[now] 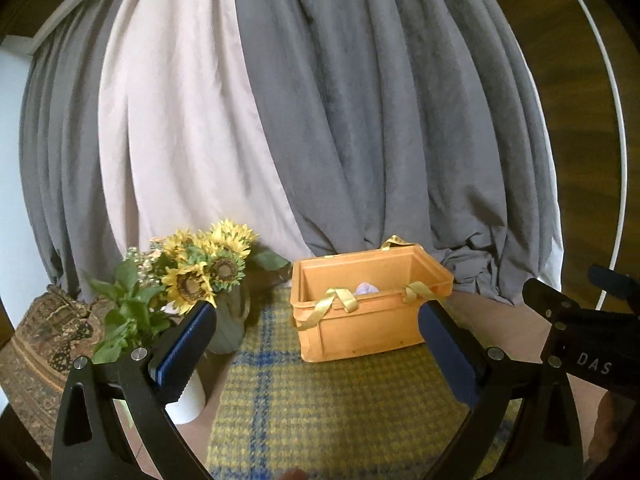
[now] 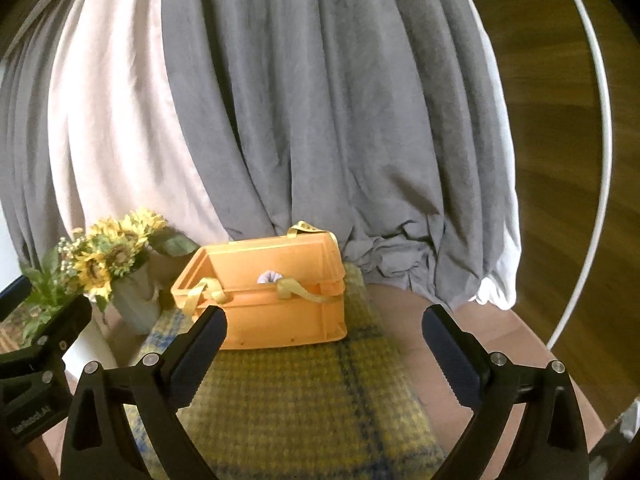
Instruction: Organize soft objects
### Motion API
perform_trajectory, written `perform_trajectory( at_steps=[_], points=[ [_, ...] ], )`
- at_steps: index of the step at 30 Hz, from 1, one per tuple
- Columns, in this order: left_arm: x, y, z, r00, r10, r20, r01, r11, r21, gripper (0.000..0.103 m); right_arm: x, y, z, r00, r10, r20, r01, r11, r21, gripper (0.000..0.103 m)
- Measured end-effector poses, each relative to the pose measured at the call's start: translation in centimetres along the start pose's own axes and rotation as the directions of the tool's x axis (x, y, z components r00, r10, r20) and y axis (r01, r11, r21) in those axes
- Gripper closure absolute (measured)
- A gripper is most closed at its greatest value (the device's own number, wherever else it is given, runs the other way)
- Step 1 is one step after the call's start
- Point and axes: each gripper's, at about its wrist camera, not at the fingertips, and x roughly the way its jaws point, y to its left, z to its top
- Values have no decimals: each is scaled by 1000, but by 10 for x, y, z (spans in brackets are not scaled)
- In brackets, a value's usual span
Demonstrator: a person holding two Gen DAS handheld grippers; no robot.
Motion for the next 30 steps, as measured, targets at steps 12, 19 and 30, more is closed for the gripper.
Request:
perform_trajectory(
  at_steps=[12, 19, 30],
  points=[
    [-74, -11, -19, 1000, 0, -5, 0, 999, -46, 0, -75, -19, -17, 999, 35, 34, -34, 999, -31, 4],
    [-108, -16, -27, 1000, 2, 1, -2, 998, -56, 0, -109, -27, -28, 998, 39, 45, -38, 999, -29, 4],
    [-150, -17, -34, 999, 17, 39, -15, 998, -56, 0, -151, -29, -37, 995, 51, 83, -48, 998, -35, 4]
  ],
)
